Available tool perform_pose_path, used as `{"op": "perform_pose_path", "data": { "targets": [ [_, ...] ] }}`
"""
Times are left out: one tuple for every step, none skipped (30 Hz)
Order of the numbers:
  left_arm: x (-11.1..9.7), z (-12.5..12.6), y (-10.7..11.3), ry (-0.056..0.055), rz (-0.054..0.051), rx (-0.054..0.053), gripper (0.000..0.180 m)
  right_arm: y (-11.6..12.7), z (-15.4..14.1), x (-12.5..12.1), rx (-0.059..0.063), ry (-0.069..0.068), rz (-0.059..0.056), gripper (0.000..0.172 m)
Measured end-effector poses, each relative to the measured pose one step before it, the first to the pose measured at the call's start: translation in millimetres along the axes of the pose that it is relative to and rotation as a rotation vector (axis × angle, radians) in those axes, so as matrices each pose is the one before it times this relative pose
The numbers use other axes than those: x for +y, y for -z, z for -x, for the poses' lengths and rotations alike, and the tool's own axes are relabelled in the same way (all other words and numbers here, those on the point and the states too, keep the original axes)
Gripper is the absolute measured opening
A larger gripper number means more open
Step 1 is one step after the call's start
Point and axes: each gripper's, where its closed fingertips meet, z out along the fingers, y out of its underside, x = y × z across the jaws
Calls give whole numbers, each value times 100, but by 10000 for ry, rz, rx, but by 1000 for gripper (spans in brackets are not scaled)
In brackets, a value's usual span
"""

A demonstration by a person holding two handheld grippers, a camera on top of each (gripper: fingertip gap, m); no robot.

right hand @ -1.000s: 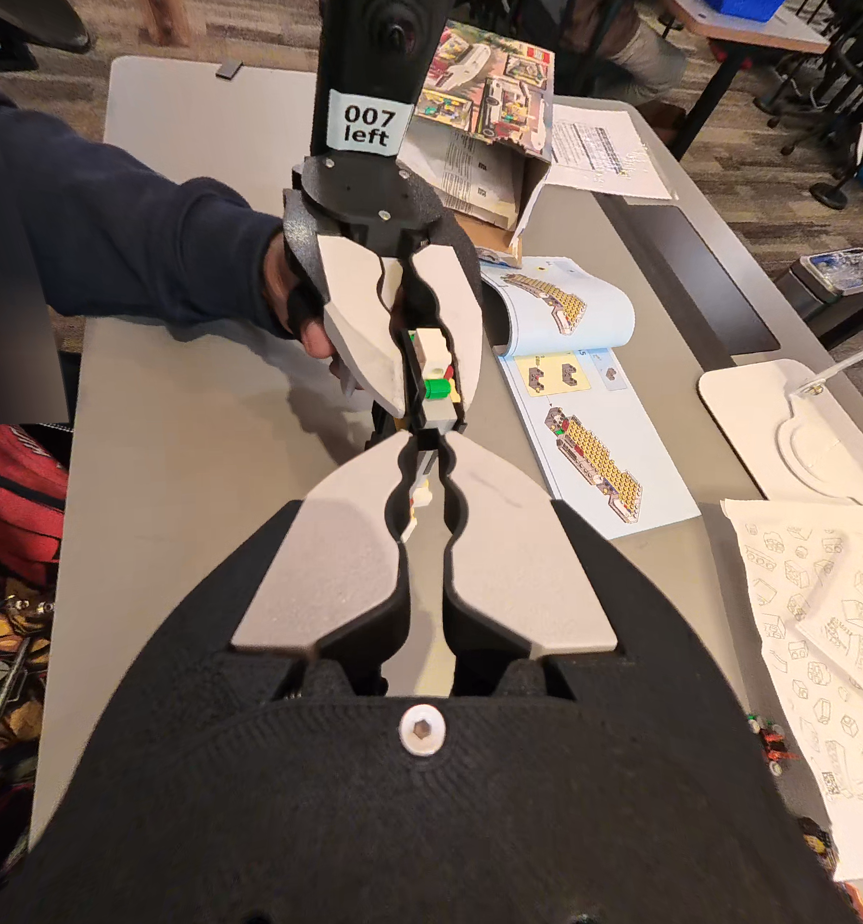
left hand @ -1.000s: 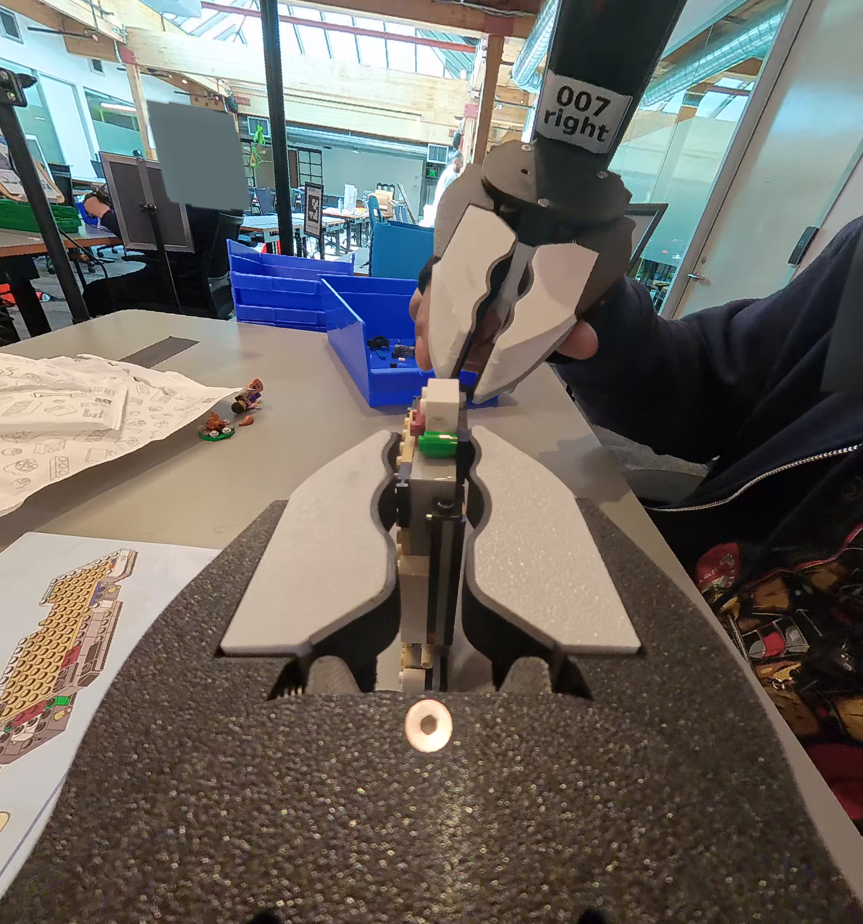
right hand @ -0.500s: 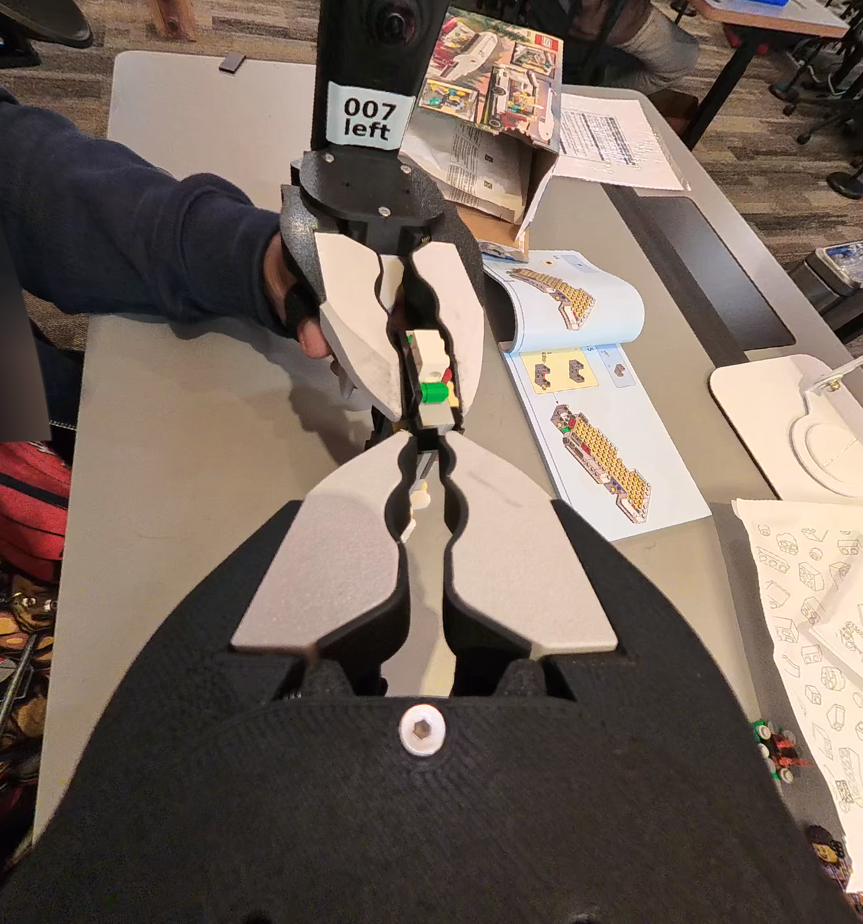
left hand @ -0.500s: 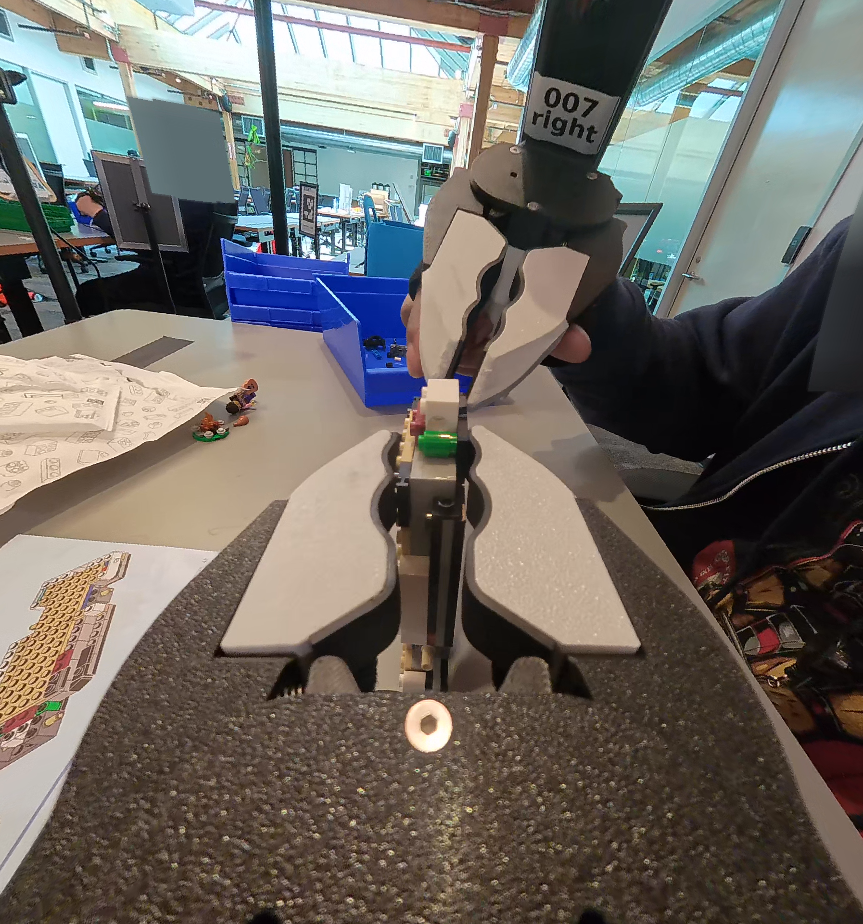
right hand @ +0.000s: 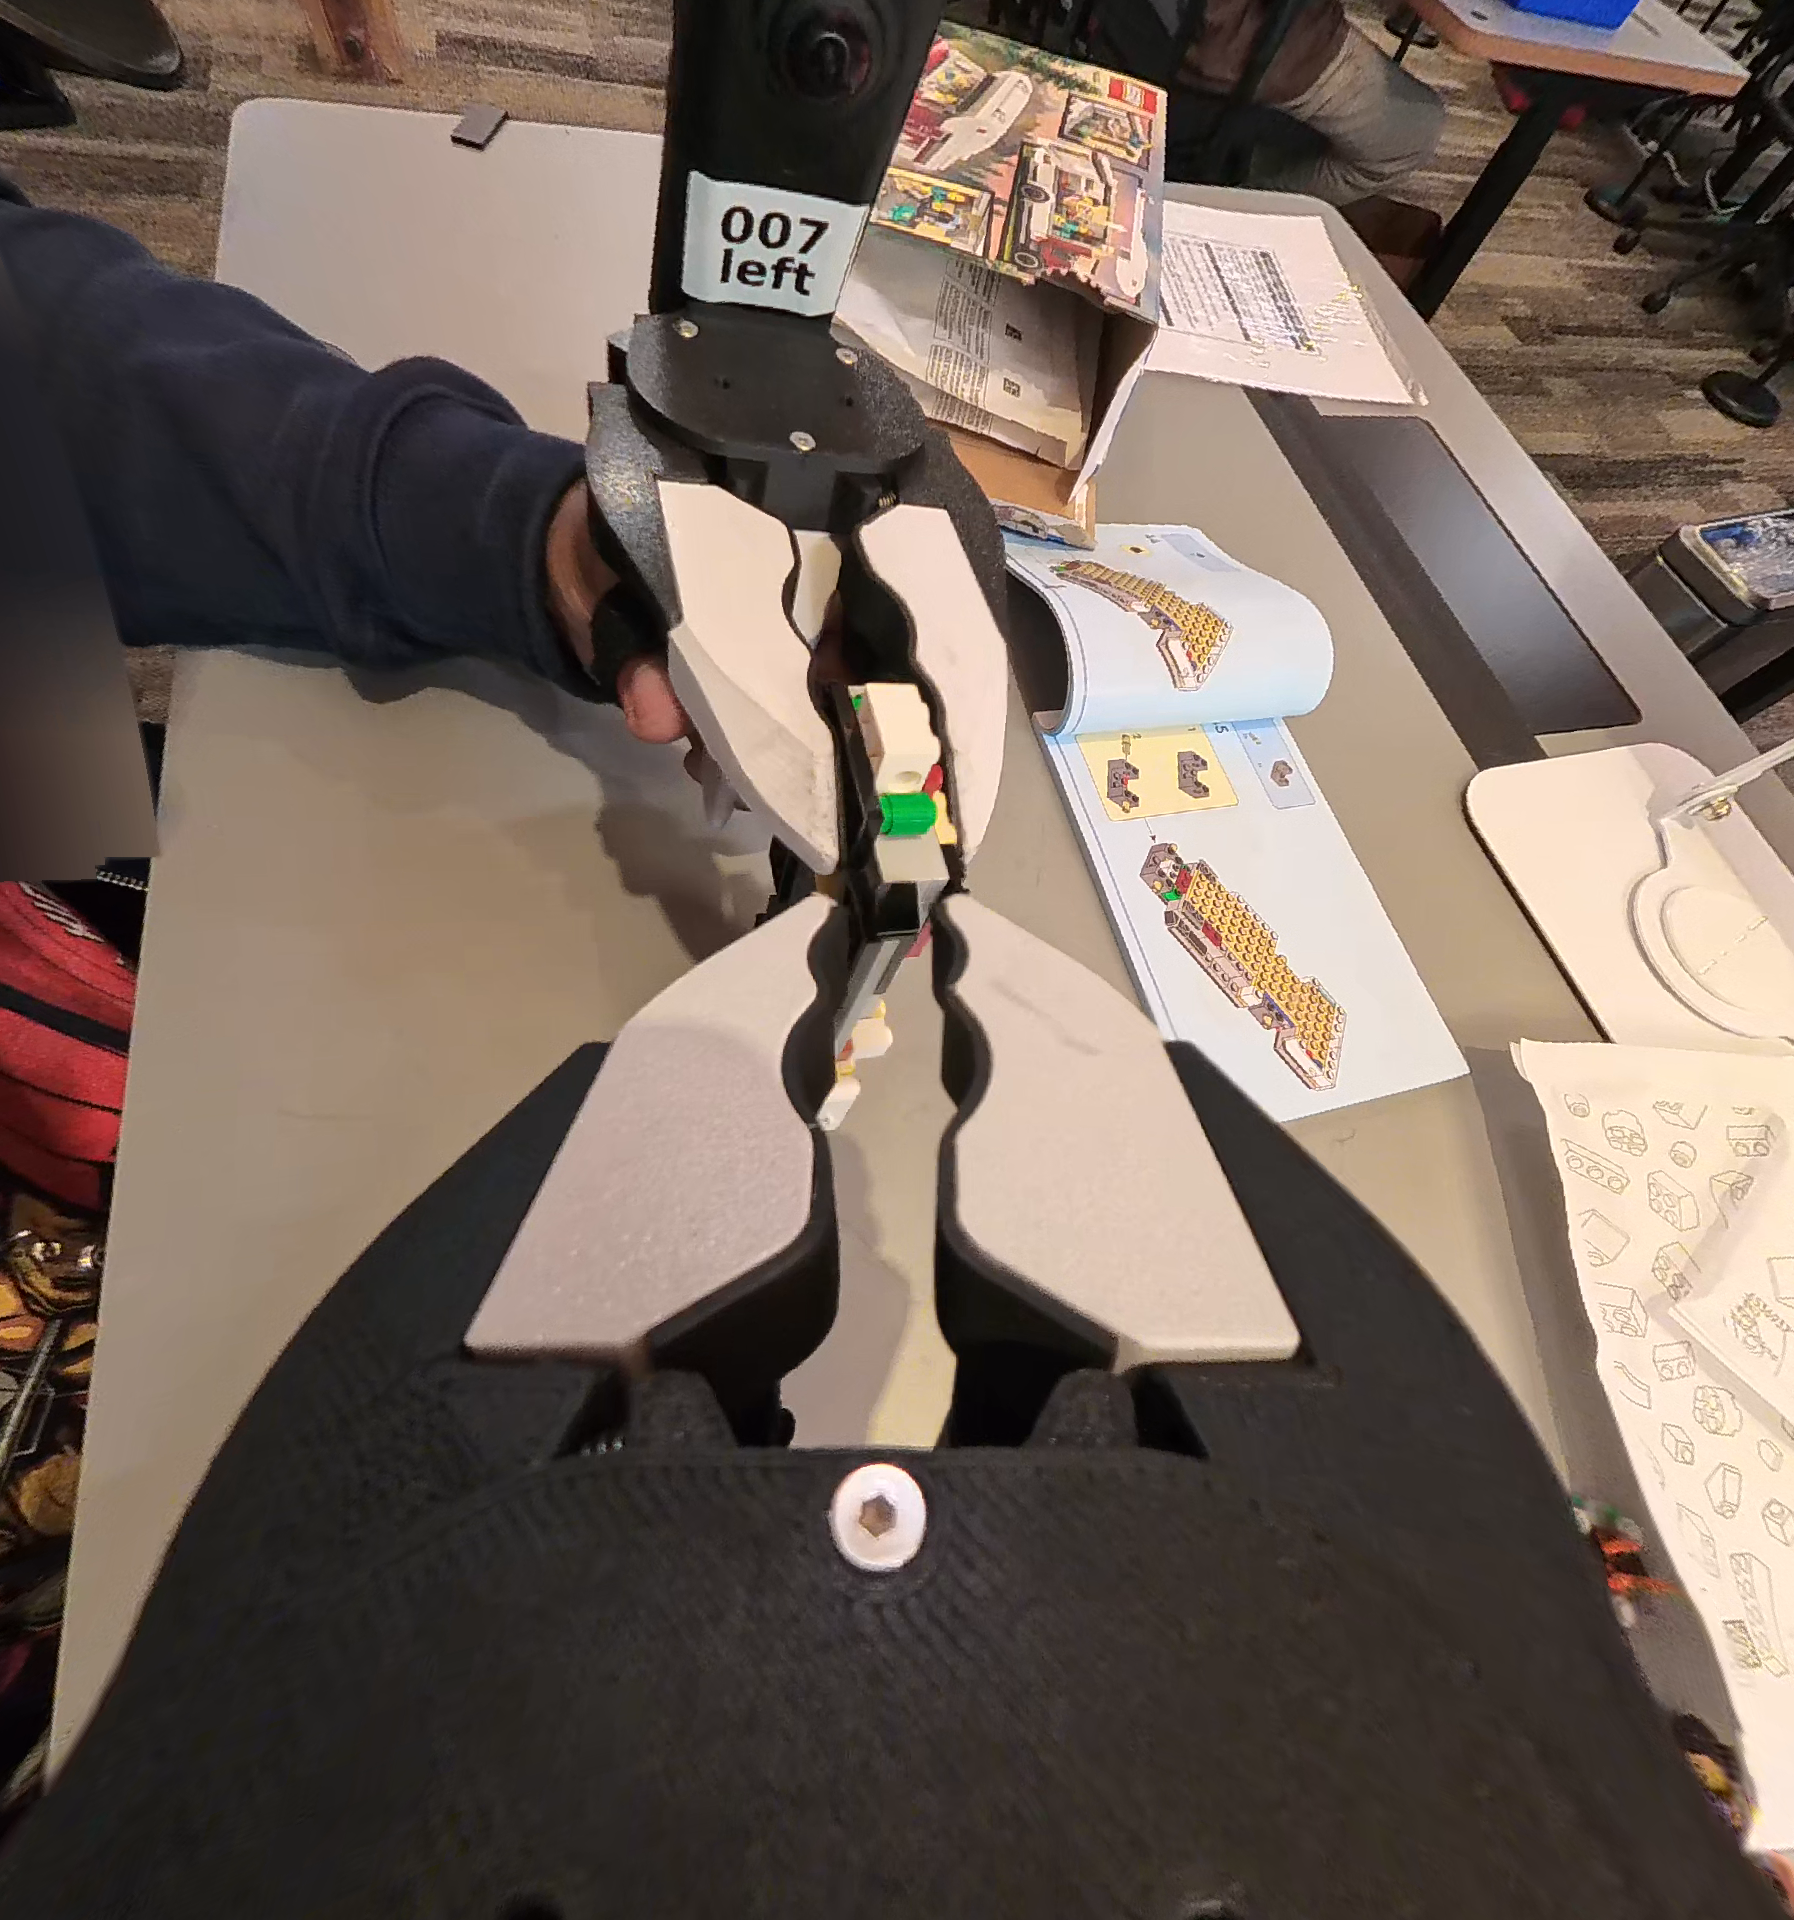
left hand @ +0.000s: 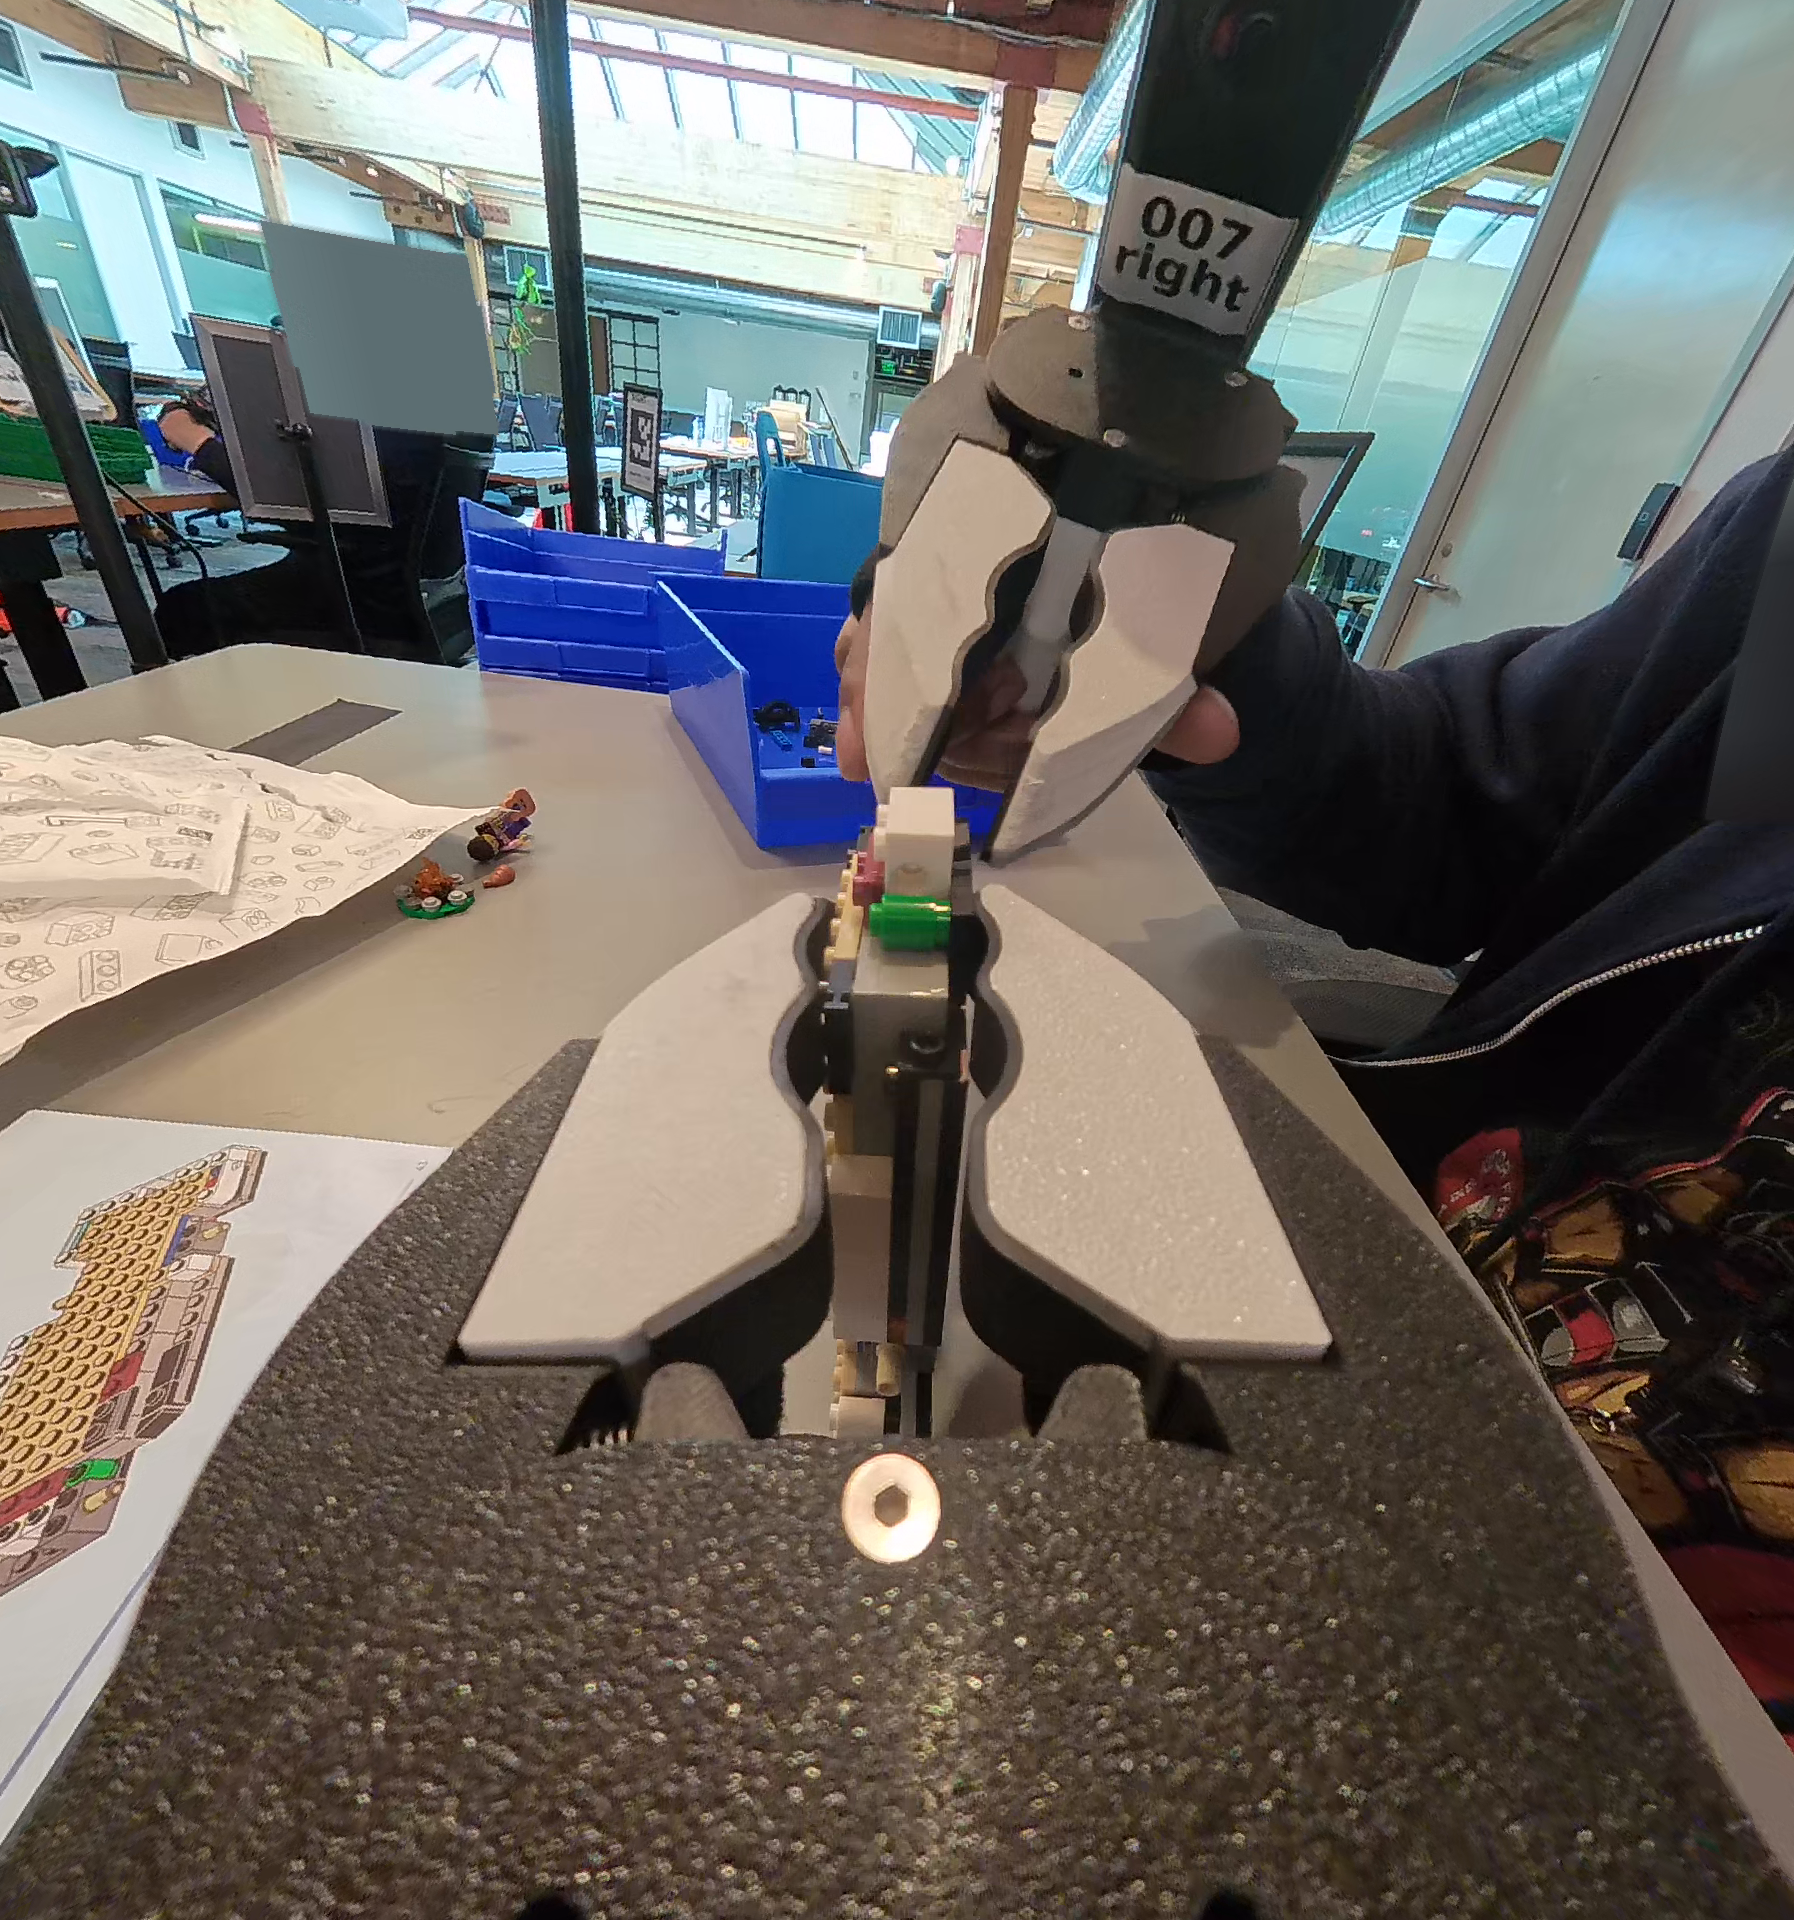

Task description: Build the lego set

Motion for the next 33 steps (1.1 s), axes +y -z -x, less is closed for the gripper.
{"op": "perform_pose_path", "data": {
  "targets": [
    [-47, 28, 29, 20, -24, -4, 23, 53, -18, -7, 56, 97, -44, 16],
    [-58, 41, 48, 27, -38, -9, 23, 37, -52, 3, 90, 122, -51, 17],
    [-87, 42, 48, 40, -51, -1, 23, 26, -85, 2, 138, 181, -61, 18],
    [-109, 29, 75, 56, -64, 14, 24, 19, -57, -12, 172, 274, -86, 21],
    [-129, 20, 85, 74, -84, 26, 23, 23, -47, -45, 205, 367, -117, 23],
    [-178, 9, 104, 85, -109, 41, 24, 13, -20, -63, 229, 449, -119, 24],
    [-197, 23, 115, 91, -117, 46, 24, -11, 70, -100, 192, 497, -125, 27],
    [-198, 9, 129, 79, -116, 51, 24, -19, 167, -194, 120, 474, -177, 29],
    [-191, 5, 132, 57, -110, 54, 24, -45, 191, -284, 70, 417, -216, 31],
    [-184, -9, 134, 46, -105, 59, 24, -66, 159, -339, 41, 341, -246, 33],
    [-167, -34, 136, 39, -91, 76, 23, -55, 42, -377, 68, 258, -272, 35],
    [-153, -41, 125, 41, -79, 87, 23, -27, -88, -409, 108, 215, -299, 37],
    [-136, -37, 112, 41, -67, 79, 24, 6, -94, -432, 82, 231, -329, 38],
    [-112, -11, 120, 39, -47, 65, 24, 9, -60, -364, 55, 294, -321, 39],
    [-110, 1, 104, 16, -43, 47, 23, 8, 44, -308, 1, 386, -344, 40],
    [-132, 9, 132, 13, -55, 43, 23, -25, 130, -227, -41, 406, -345, 41],
    [-133, 17, 137, 19, -61, 39, 24, -57, 46, -84, 8, 302, -279, 42],
    [-131, 43, 142, 19, -57, 29, 24, -89, 47, 18, 9, 209, -227, 43],
    [-108, 72, 155, 13, -38, 9, 24, -91, 4, 61, 65, 159, -203, 45],
    [-78, 61, 150, -2, -25, 18, 23, -69, -183, 75, 210, 111, -195, 47],
    [-55, 62, 153, -3, -15, 25, 23, -42, -188, 85, 226, 60, -206, 48],
    [-51, 78, 139, 15, -33, 13, 23, -10, -184, 67, 245, 18, -199, 49],
    [-54, 65, 128, 26, -57, 23, 23, 19, -160, 64, 249, -7, -166, 49],
    [-63, 51, 102, 38, -79, 31, 23, 29, 64, 99, 132, -24, -99, 49],
    [-57, 29, 65, 51, -86, 42, 23, 25, 221, 144, 50, -4, -42, 49],
    [-20, 6, 34, 48, -66, 45, 23, 23, 184, 235, 89, 29, 25, 49],
    [30, -22, 9, 42, -33, 44, 23, 31, 160, 238, 102, 42, 63, 49],
    [61, -21, -32, 25, 0, 35, 23, 52, 249, 139, 4, 20, 33, 49],
    [83, -45, -55, 18, 21, 28, 23, 40, 223, 71, -11, -1, 33, 49],
    [81, -42, -71, 23, 18, 25, 23, 24, 139, 45, 14, 14, 36, 49],
    [94, -63, -85, 31, 31, 33, 23, -7, 162, 3, -29, 50, 32, 49],
    [100, -52, -97, 31, 34, 28, 23, -16, 173, -11, -35, 101, 43, 50],
    [99, -43, -98, 49, 14, 20, 23, -36, 159, -1, -15, 138, 40, 51]
  ]
}}
